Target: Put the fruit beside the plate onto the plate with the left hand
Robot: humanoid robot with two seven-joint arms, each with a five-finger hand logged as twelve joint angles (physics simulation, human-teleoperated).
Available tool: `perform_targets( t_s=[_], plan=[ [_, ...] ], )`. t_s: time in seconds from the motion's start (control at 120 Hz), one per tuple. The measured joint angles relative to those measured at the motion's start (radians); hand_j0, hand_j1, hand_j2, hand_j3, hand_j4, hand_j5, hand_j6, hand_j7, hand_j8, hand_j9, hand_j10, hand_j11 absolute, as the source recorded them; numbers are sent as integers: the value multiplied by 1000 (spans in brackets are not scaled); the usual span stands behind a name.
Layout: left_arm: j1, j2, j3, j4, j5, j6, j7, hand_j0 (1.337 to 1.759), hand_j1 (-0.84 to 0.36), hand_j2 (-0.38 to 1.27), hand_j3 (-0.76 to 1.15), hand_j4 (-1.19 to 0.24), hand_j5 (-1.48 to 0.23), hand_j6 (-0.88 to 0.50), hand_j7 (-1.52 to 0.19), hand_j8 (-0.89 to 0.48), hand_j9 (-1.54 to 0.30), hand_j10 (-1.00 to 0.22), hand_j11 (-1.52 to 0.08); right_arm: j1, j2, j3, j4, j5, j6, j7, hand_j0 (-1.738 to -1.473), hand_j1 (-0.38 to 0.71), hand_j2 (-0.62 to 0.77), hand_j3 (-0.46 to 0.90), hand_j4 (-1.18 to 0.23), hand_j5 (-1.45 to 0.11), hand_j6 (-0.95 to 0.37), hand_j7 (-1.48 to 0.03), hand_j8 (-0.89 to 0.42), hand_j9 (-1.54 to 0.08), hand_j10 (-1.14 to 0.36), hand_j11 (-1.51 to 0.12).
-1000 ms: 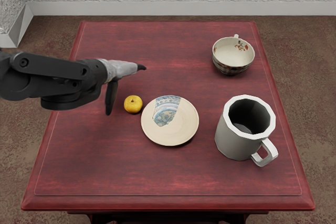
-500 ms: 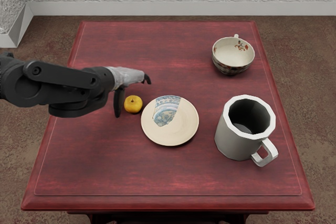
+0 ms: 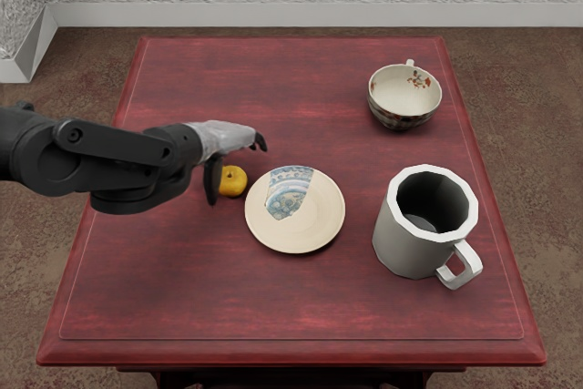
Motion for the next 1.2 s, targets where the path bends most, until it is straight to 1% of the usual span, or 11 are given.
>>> perform_targets(
  t_s=[0.375, 0.733, 1.2],
  plan=[
    [36, -34, 12, 11, -7, 53, -2, 1658, 61, 49, 0, -241, -312, -241, -312, -241, -312, -241, -312, 0, 0, 0, 0, 0, 0, 0, -1658, -320, -5, 0, -24, -31, -24, -31, -24, -31, -24, -31],
    [44, -36, 14, 21, -13, 55, -5, 1658, -26, 63, 0, -314, -407, -314, -407, -314, -407, -314, -407, 0, 0, 0, 0, 0, 0, 0, -1658, -320, -5, 0, -24, -31, -24, -31, -24, -31, -24, -31],
    [58, -41, 36, 34, -5, 141, -31, 1658, -66, 70, 0, -347, -450, -347, -450, -347, -450, -347, -450, 0, 0, 0, 0, 0, 0, 0, -1658, -320, -5, 0, -24, -31, -24, -31, -24, -31, -24, -31]
  ],
)
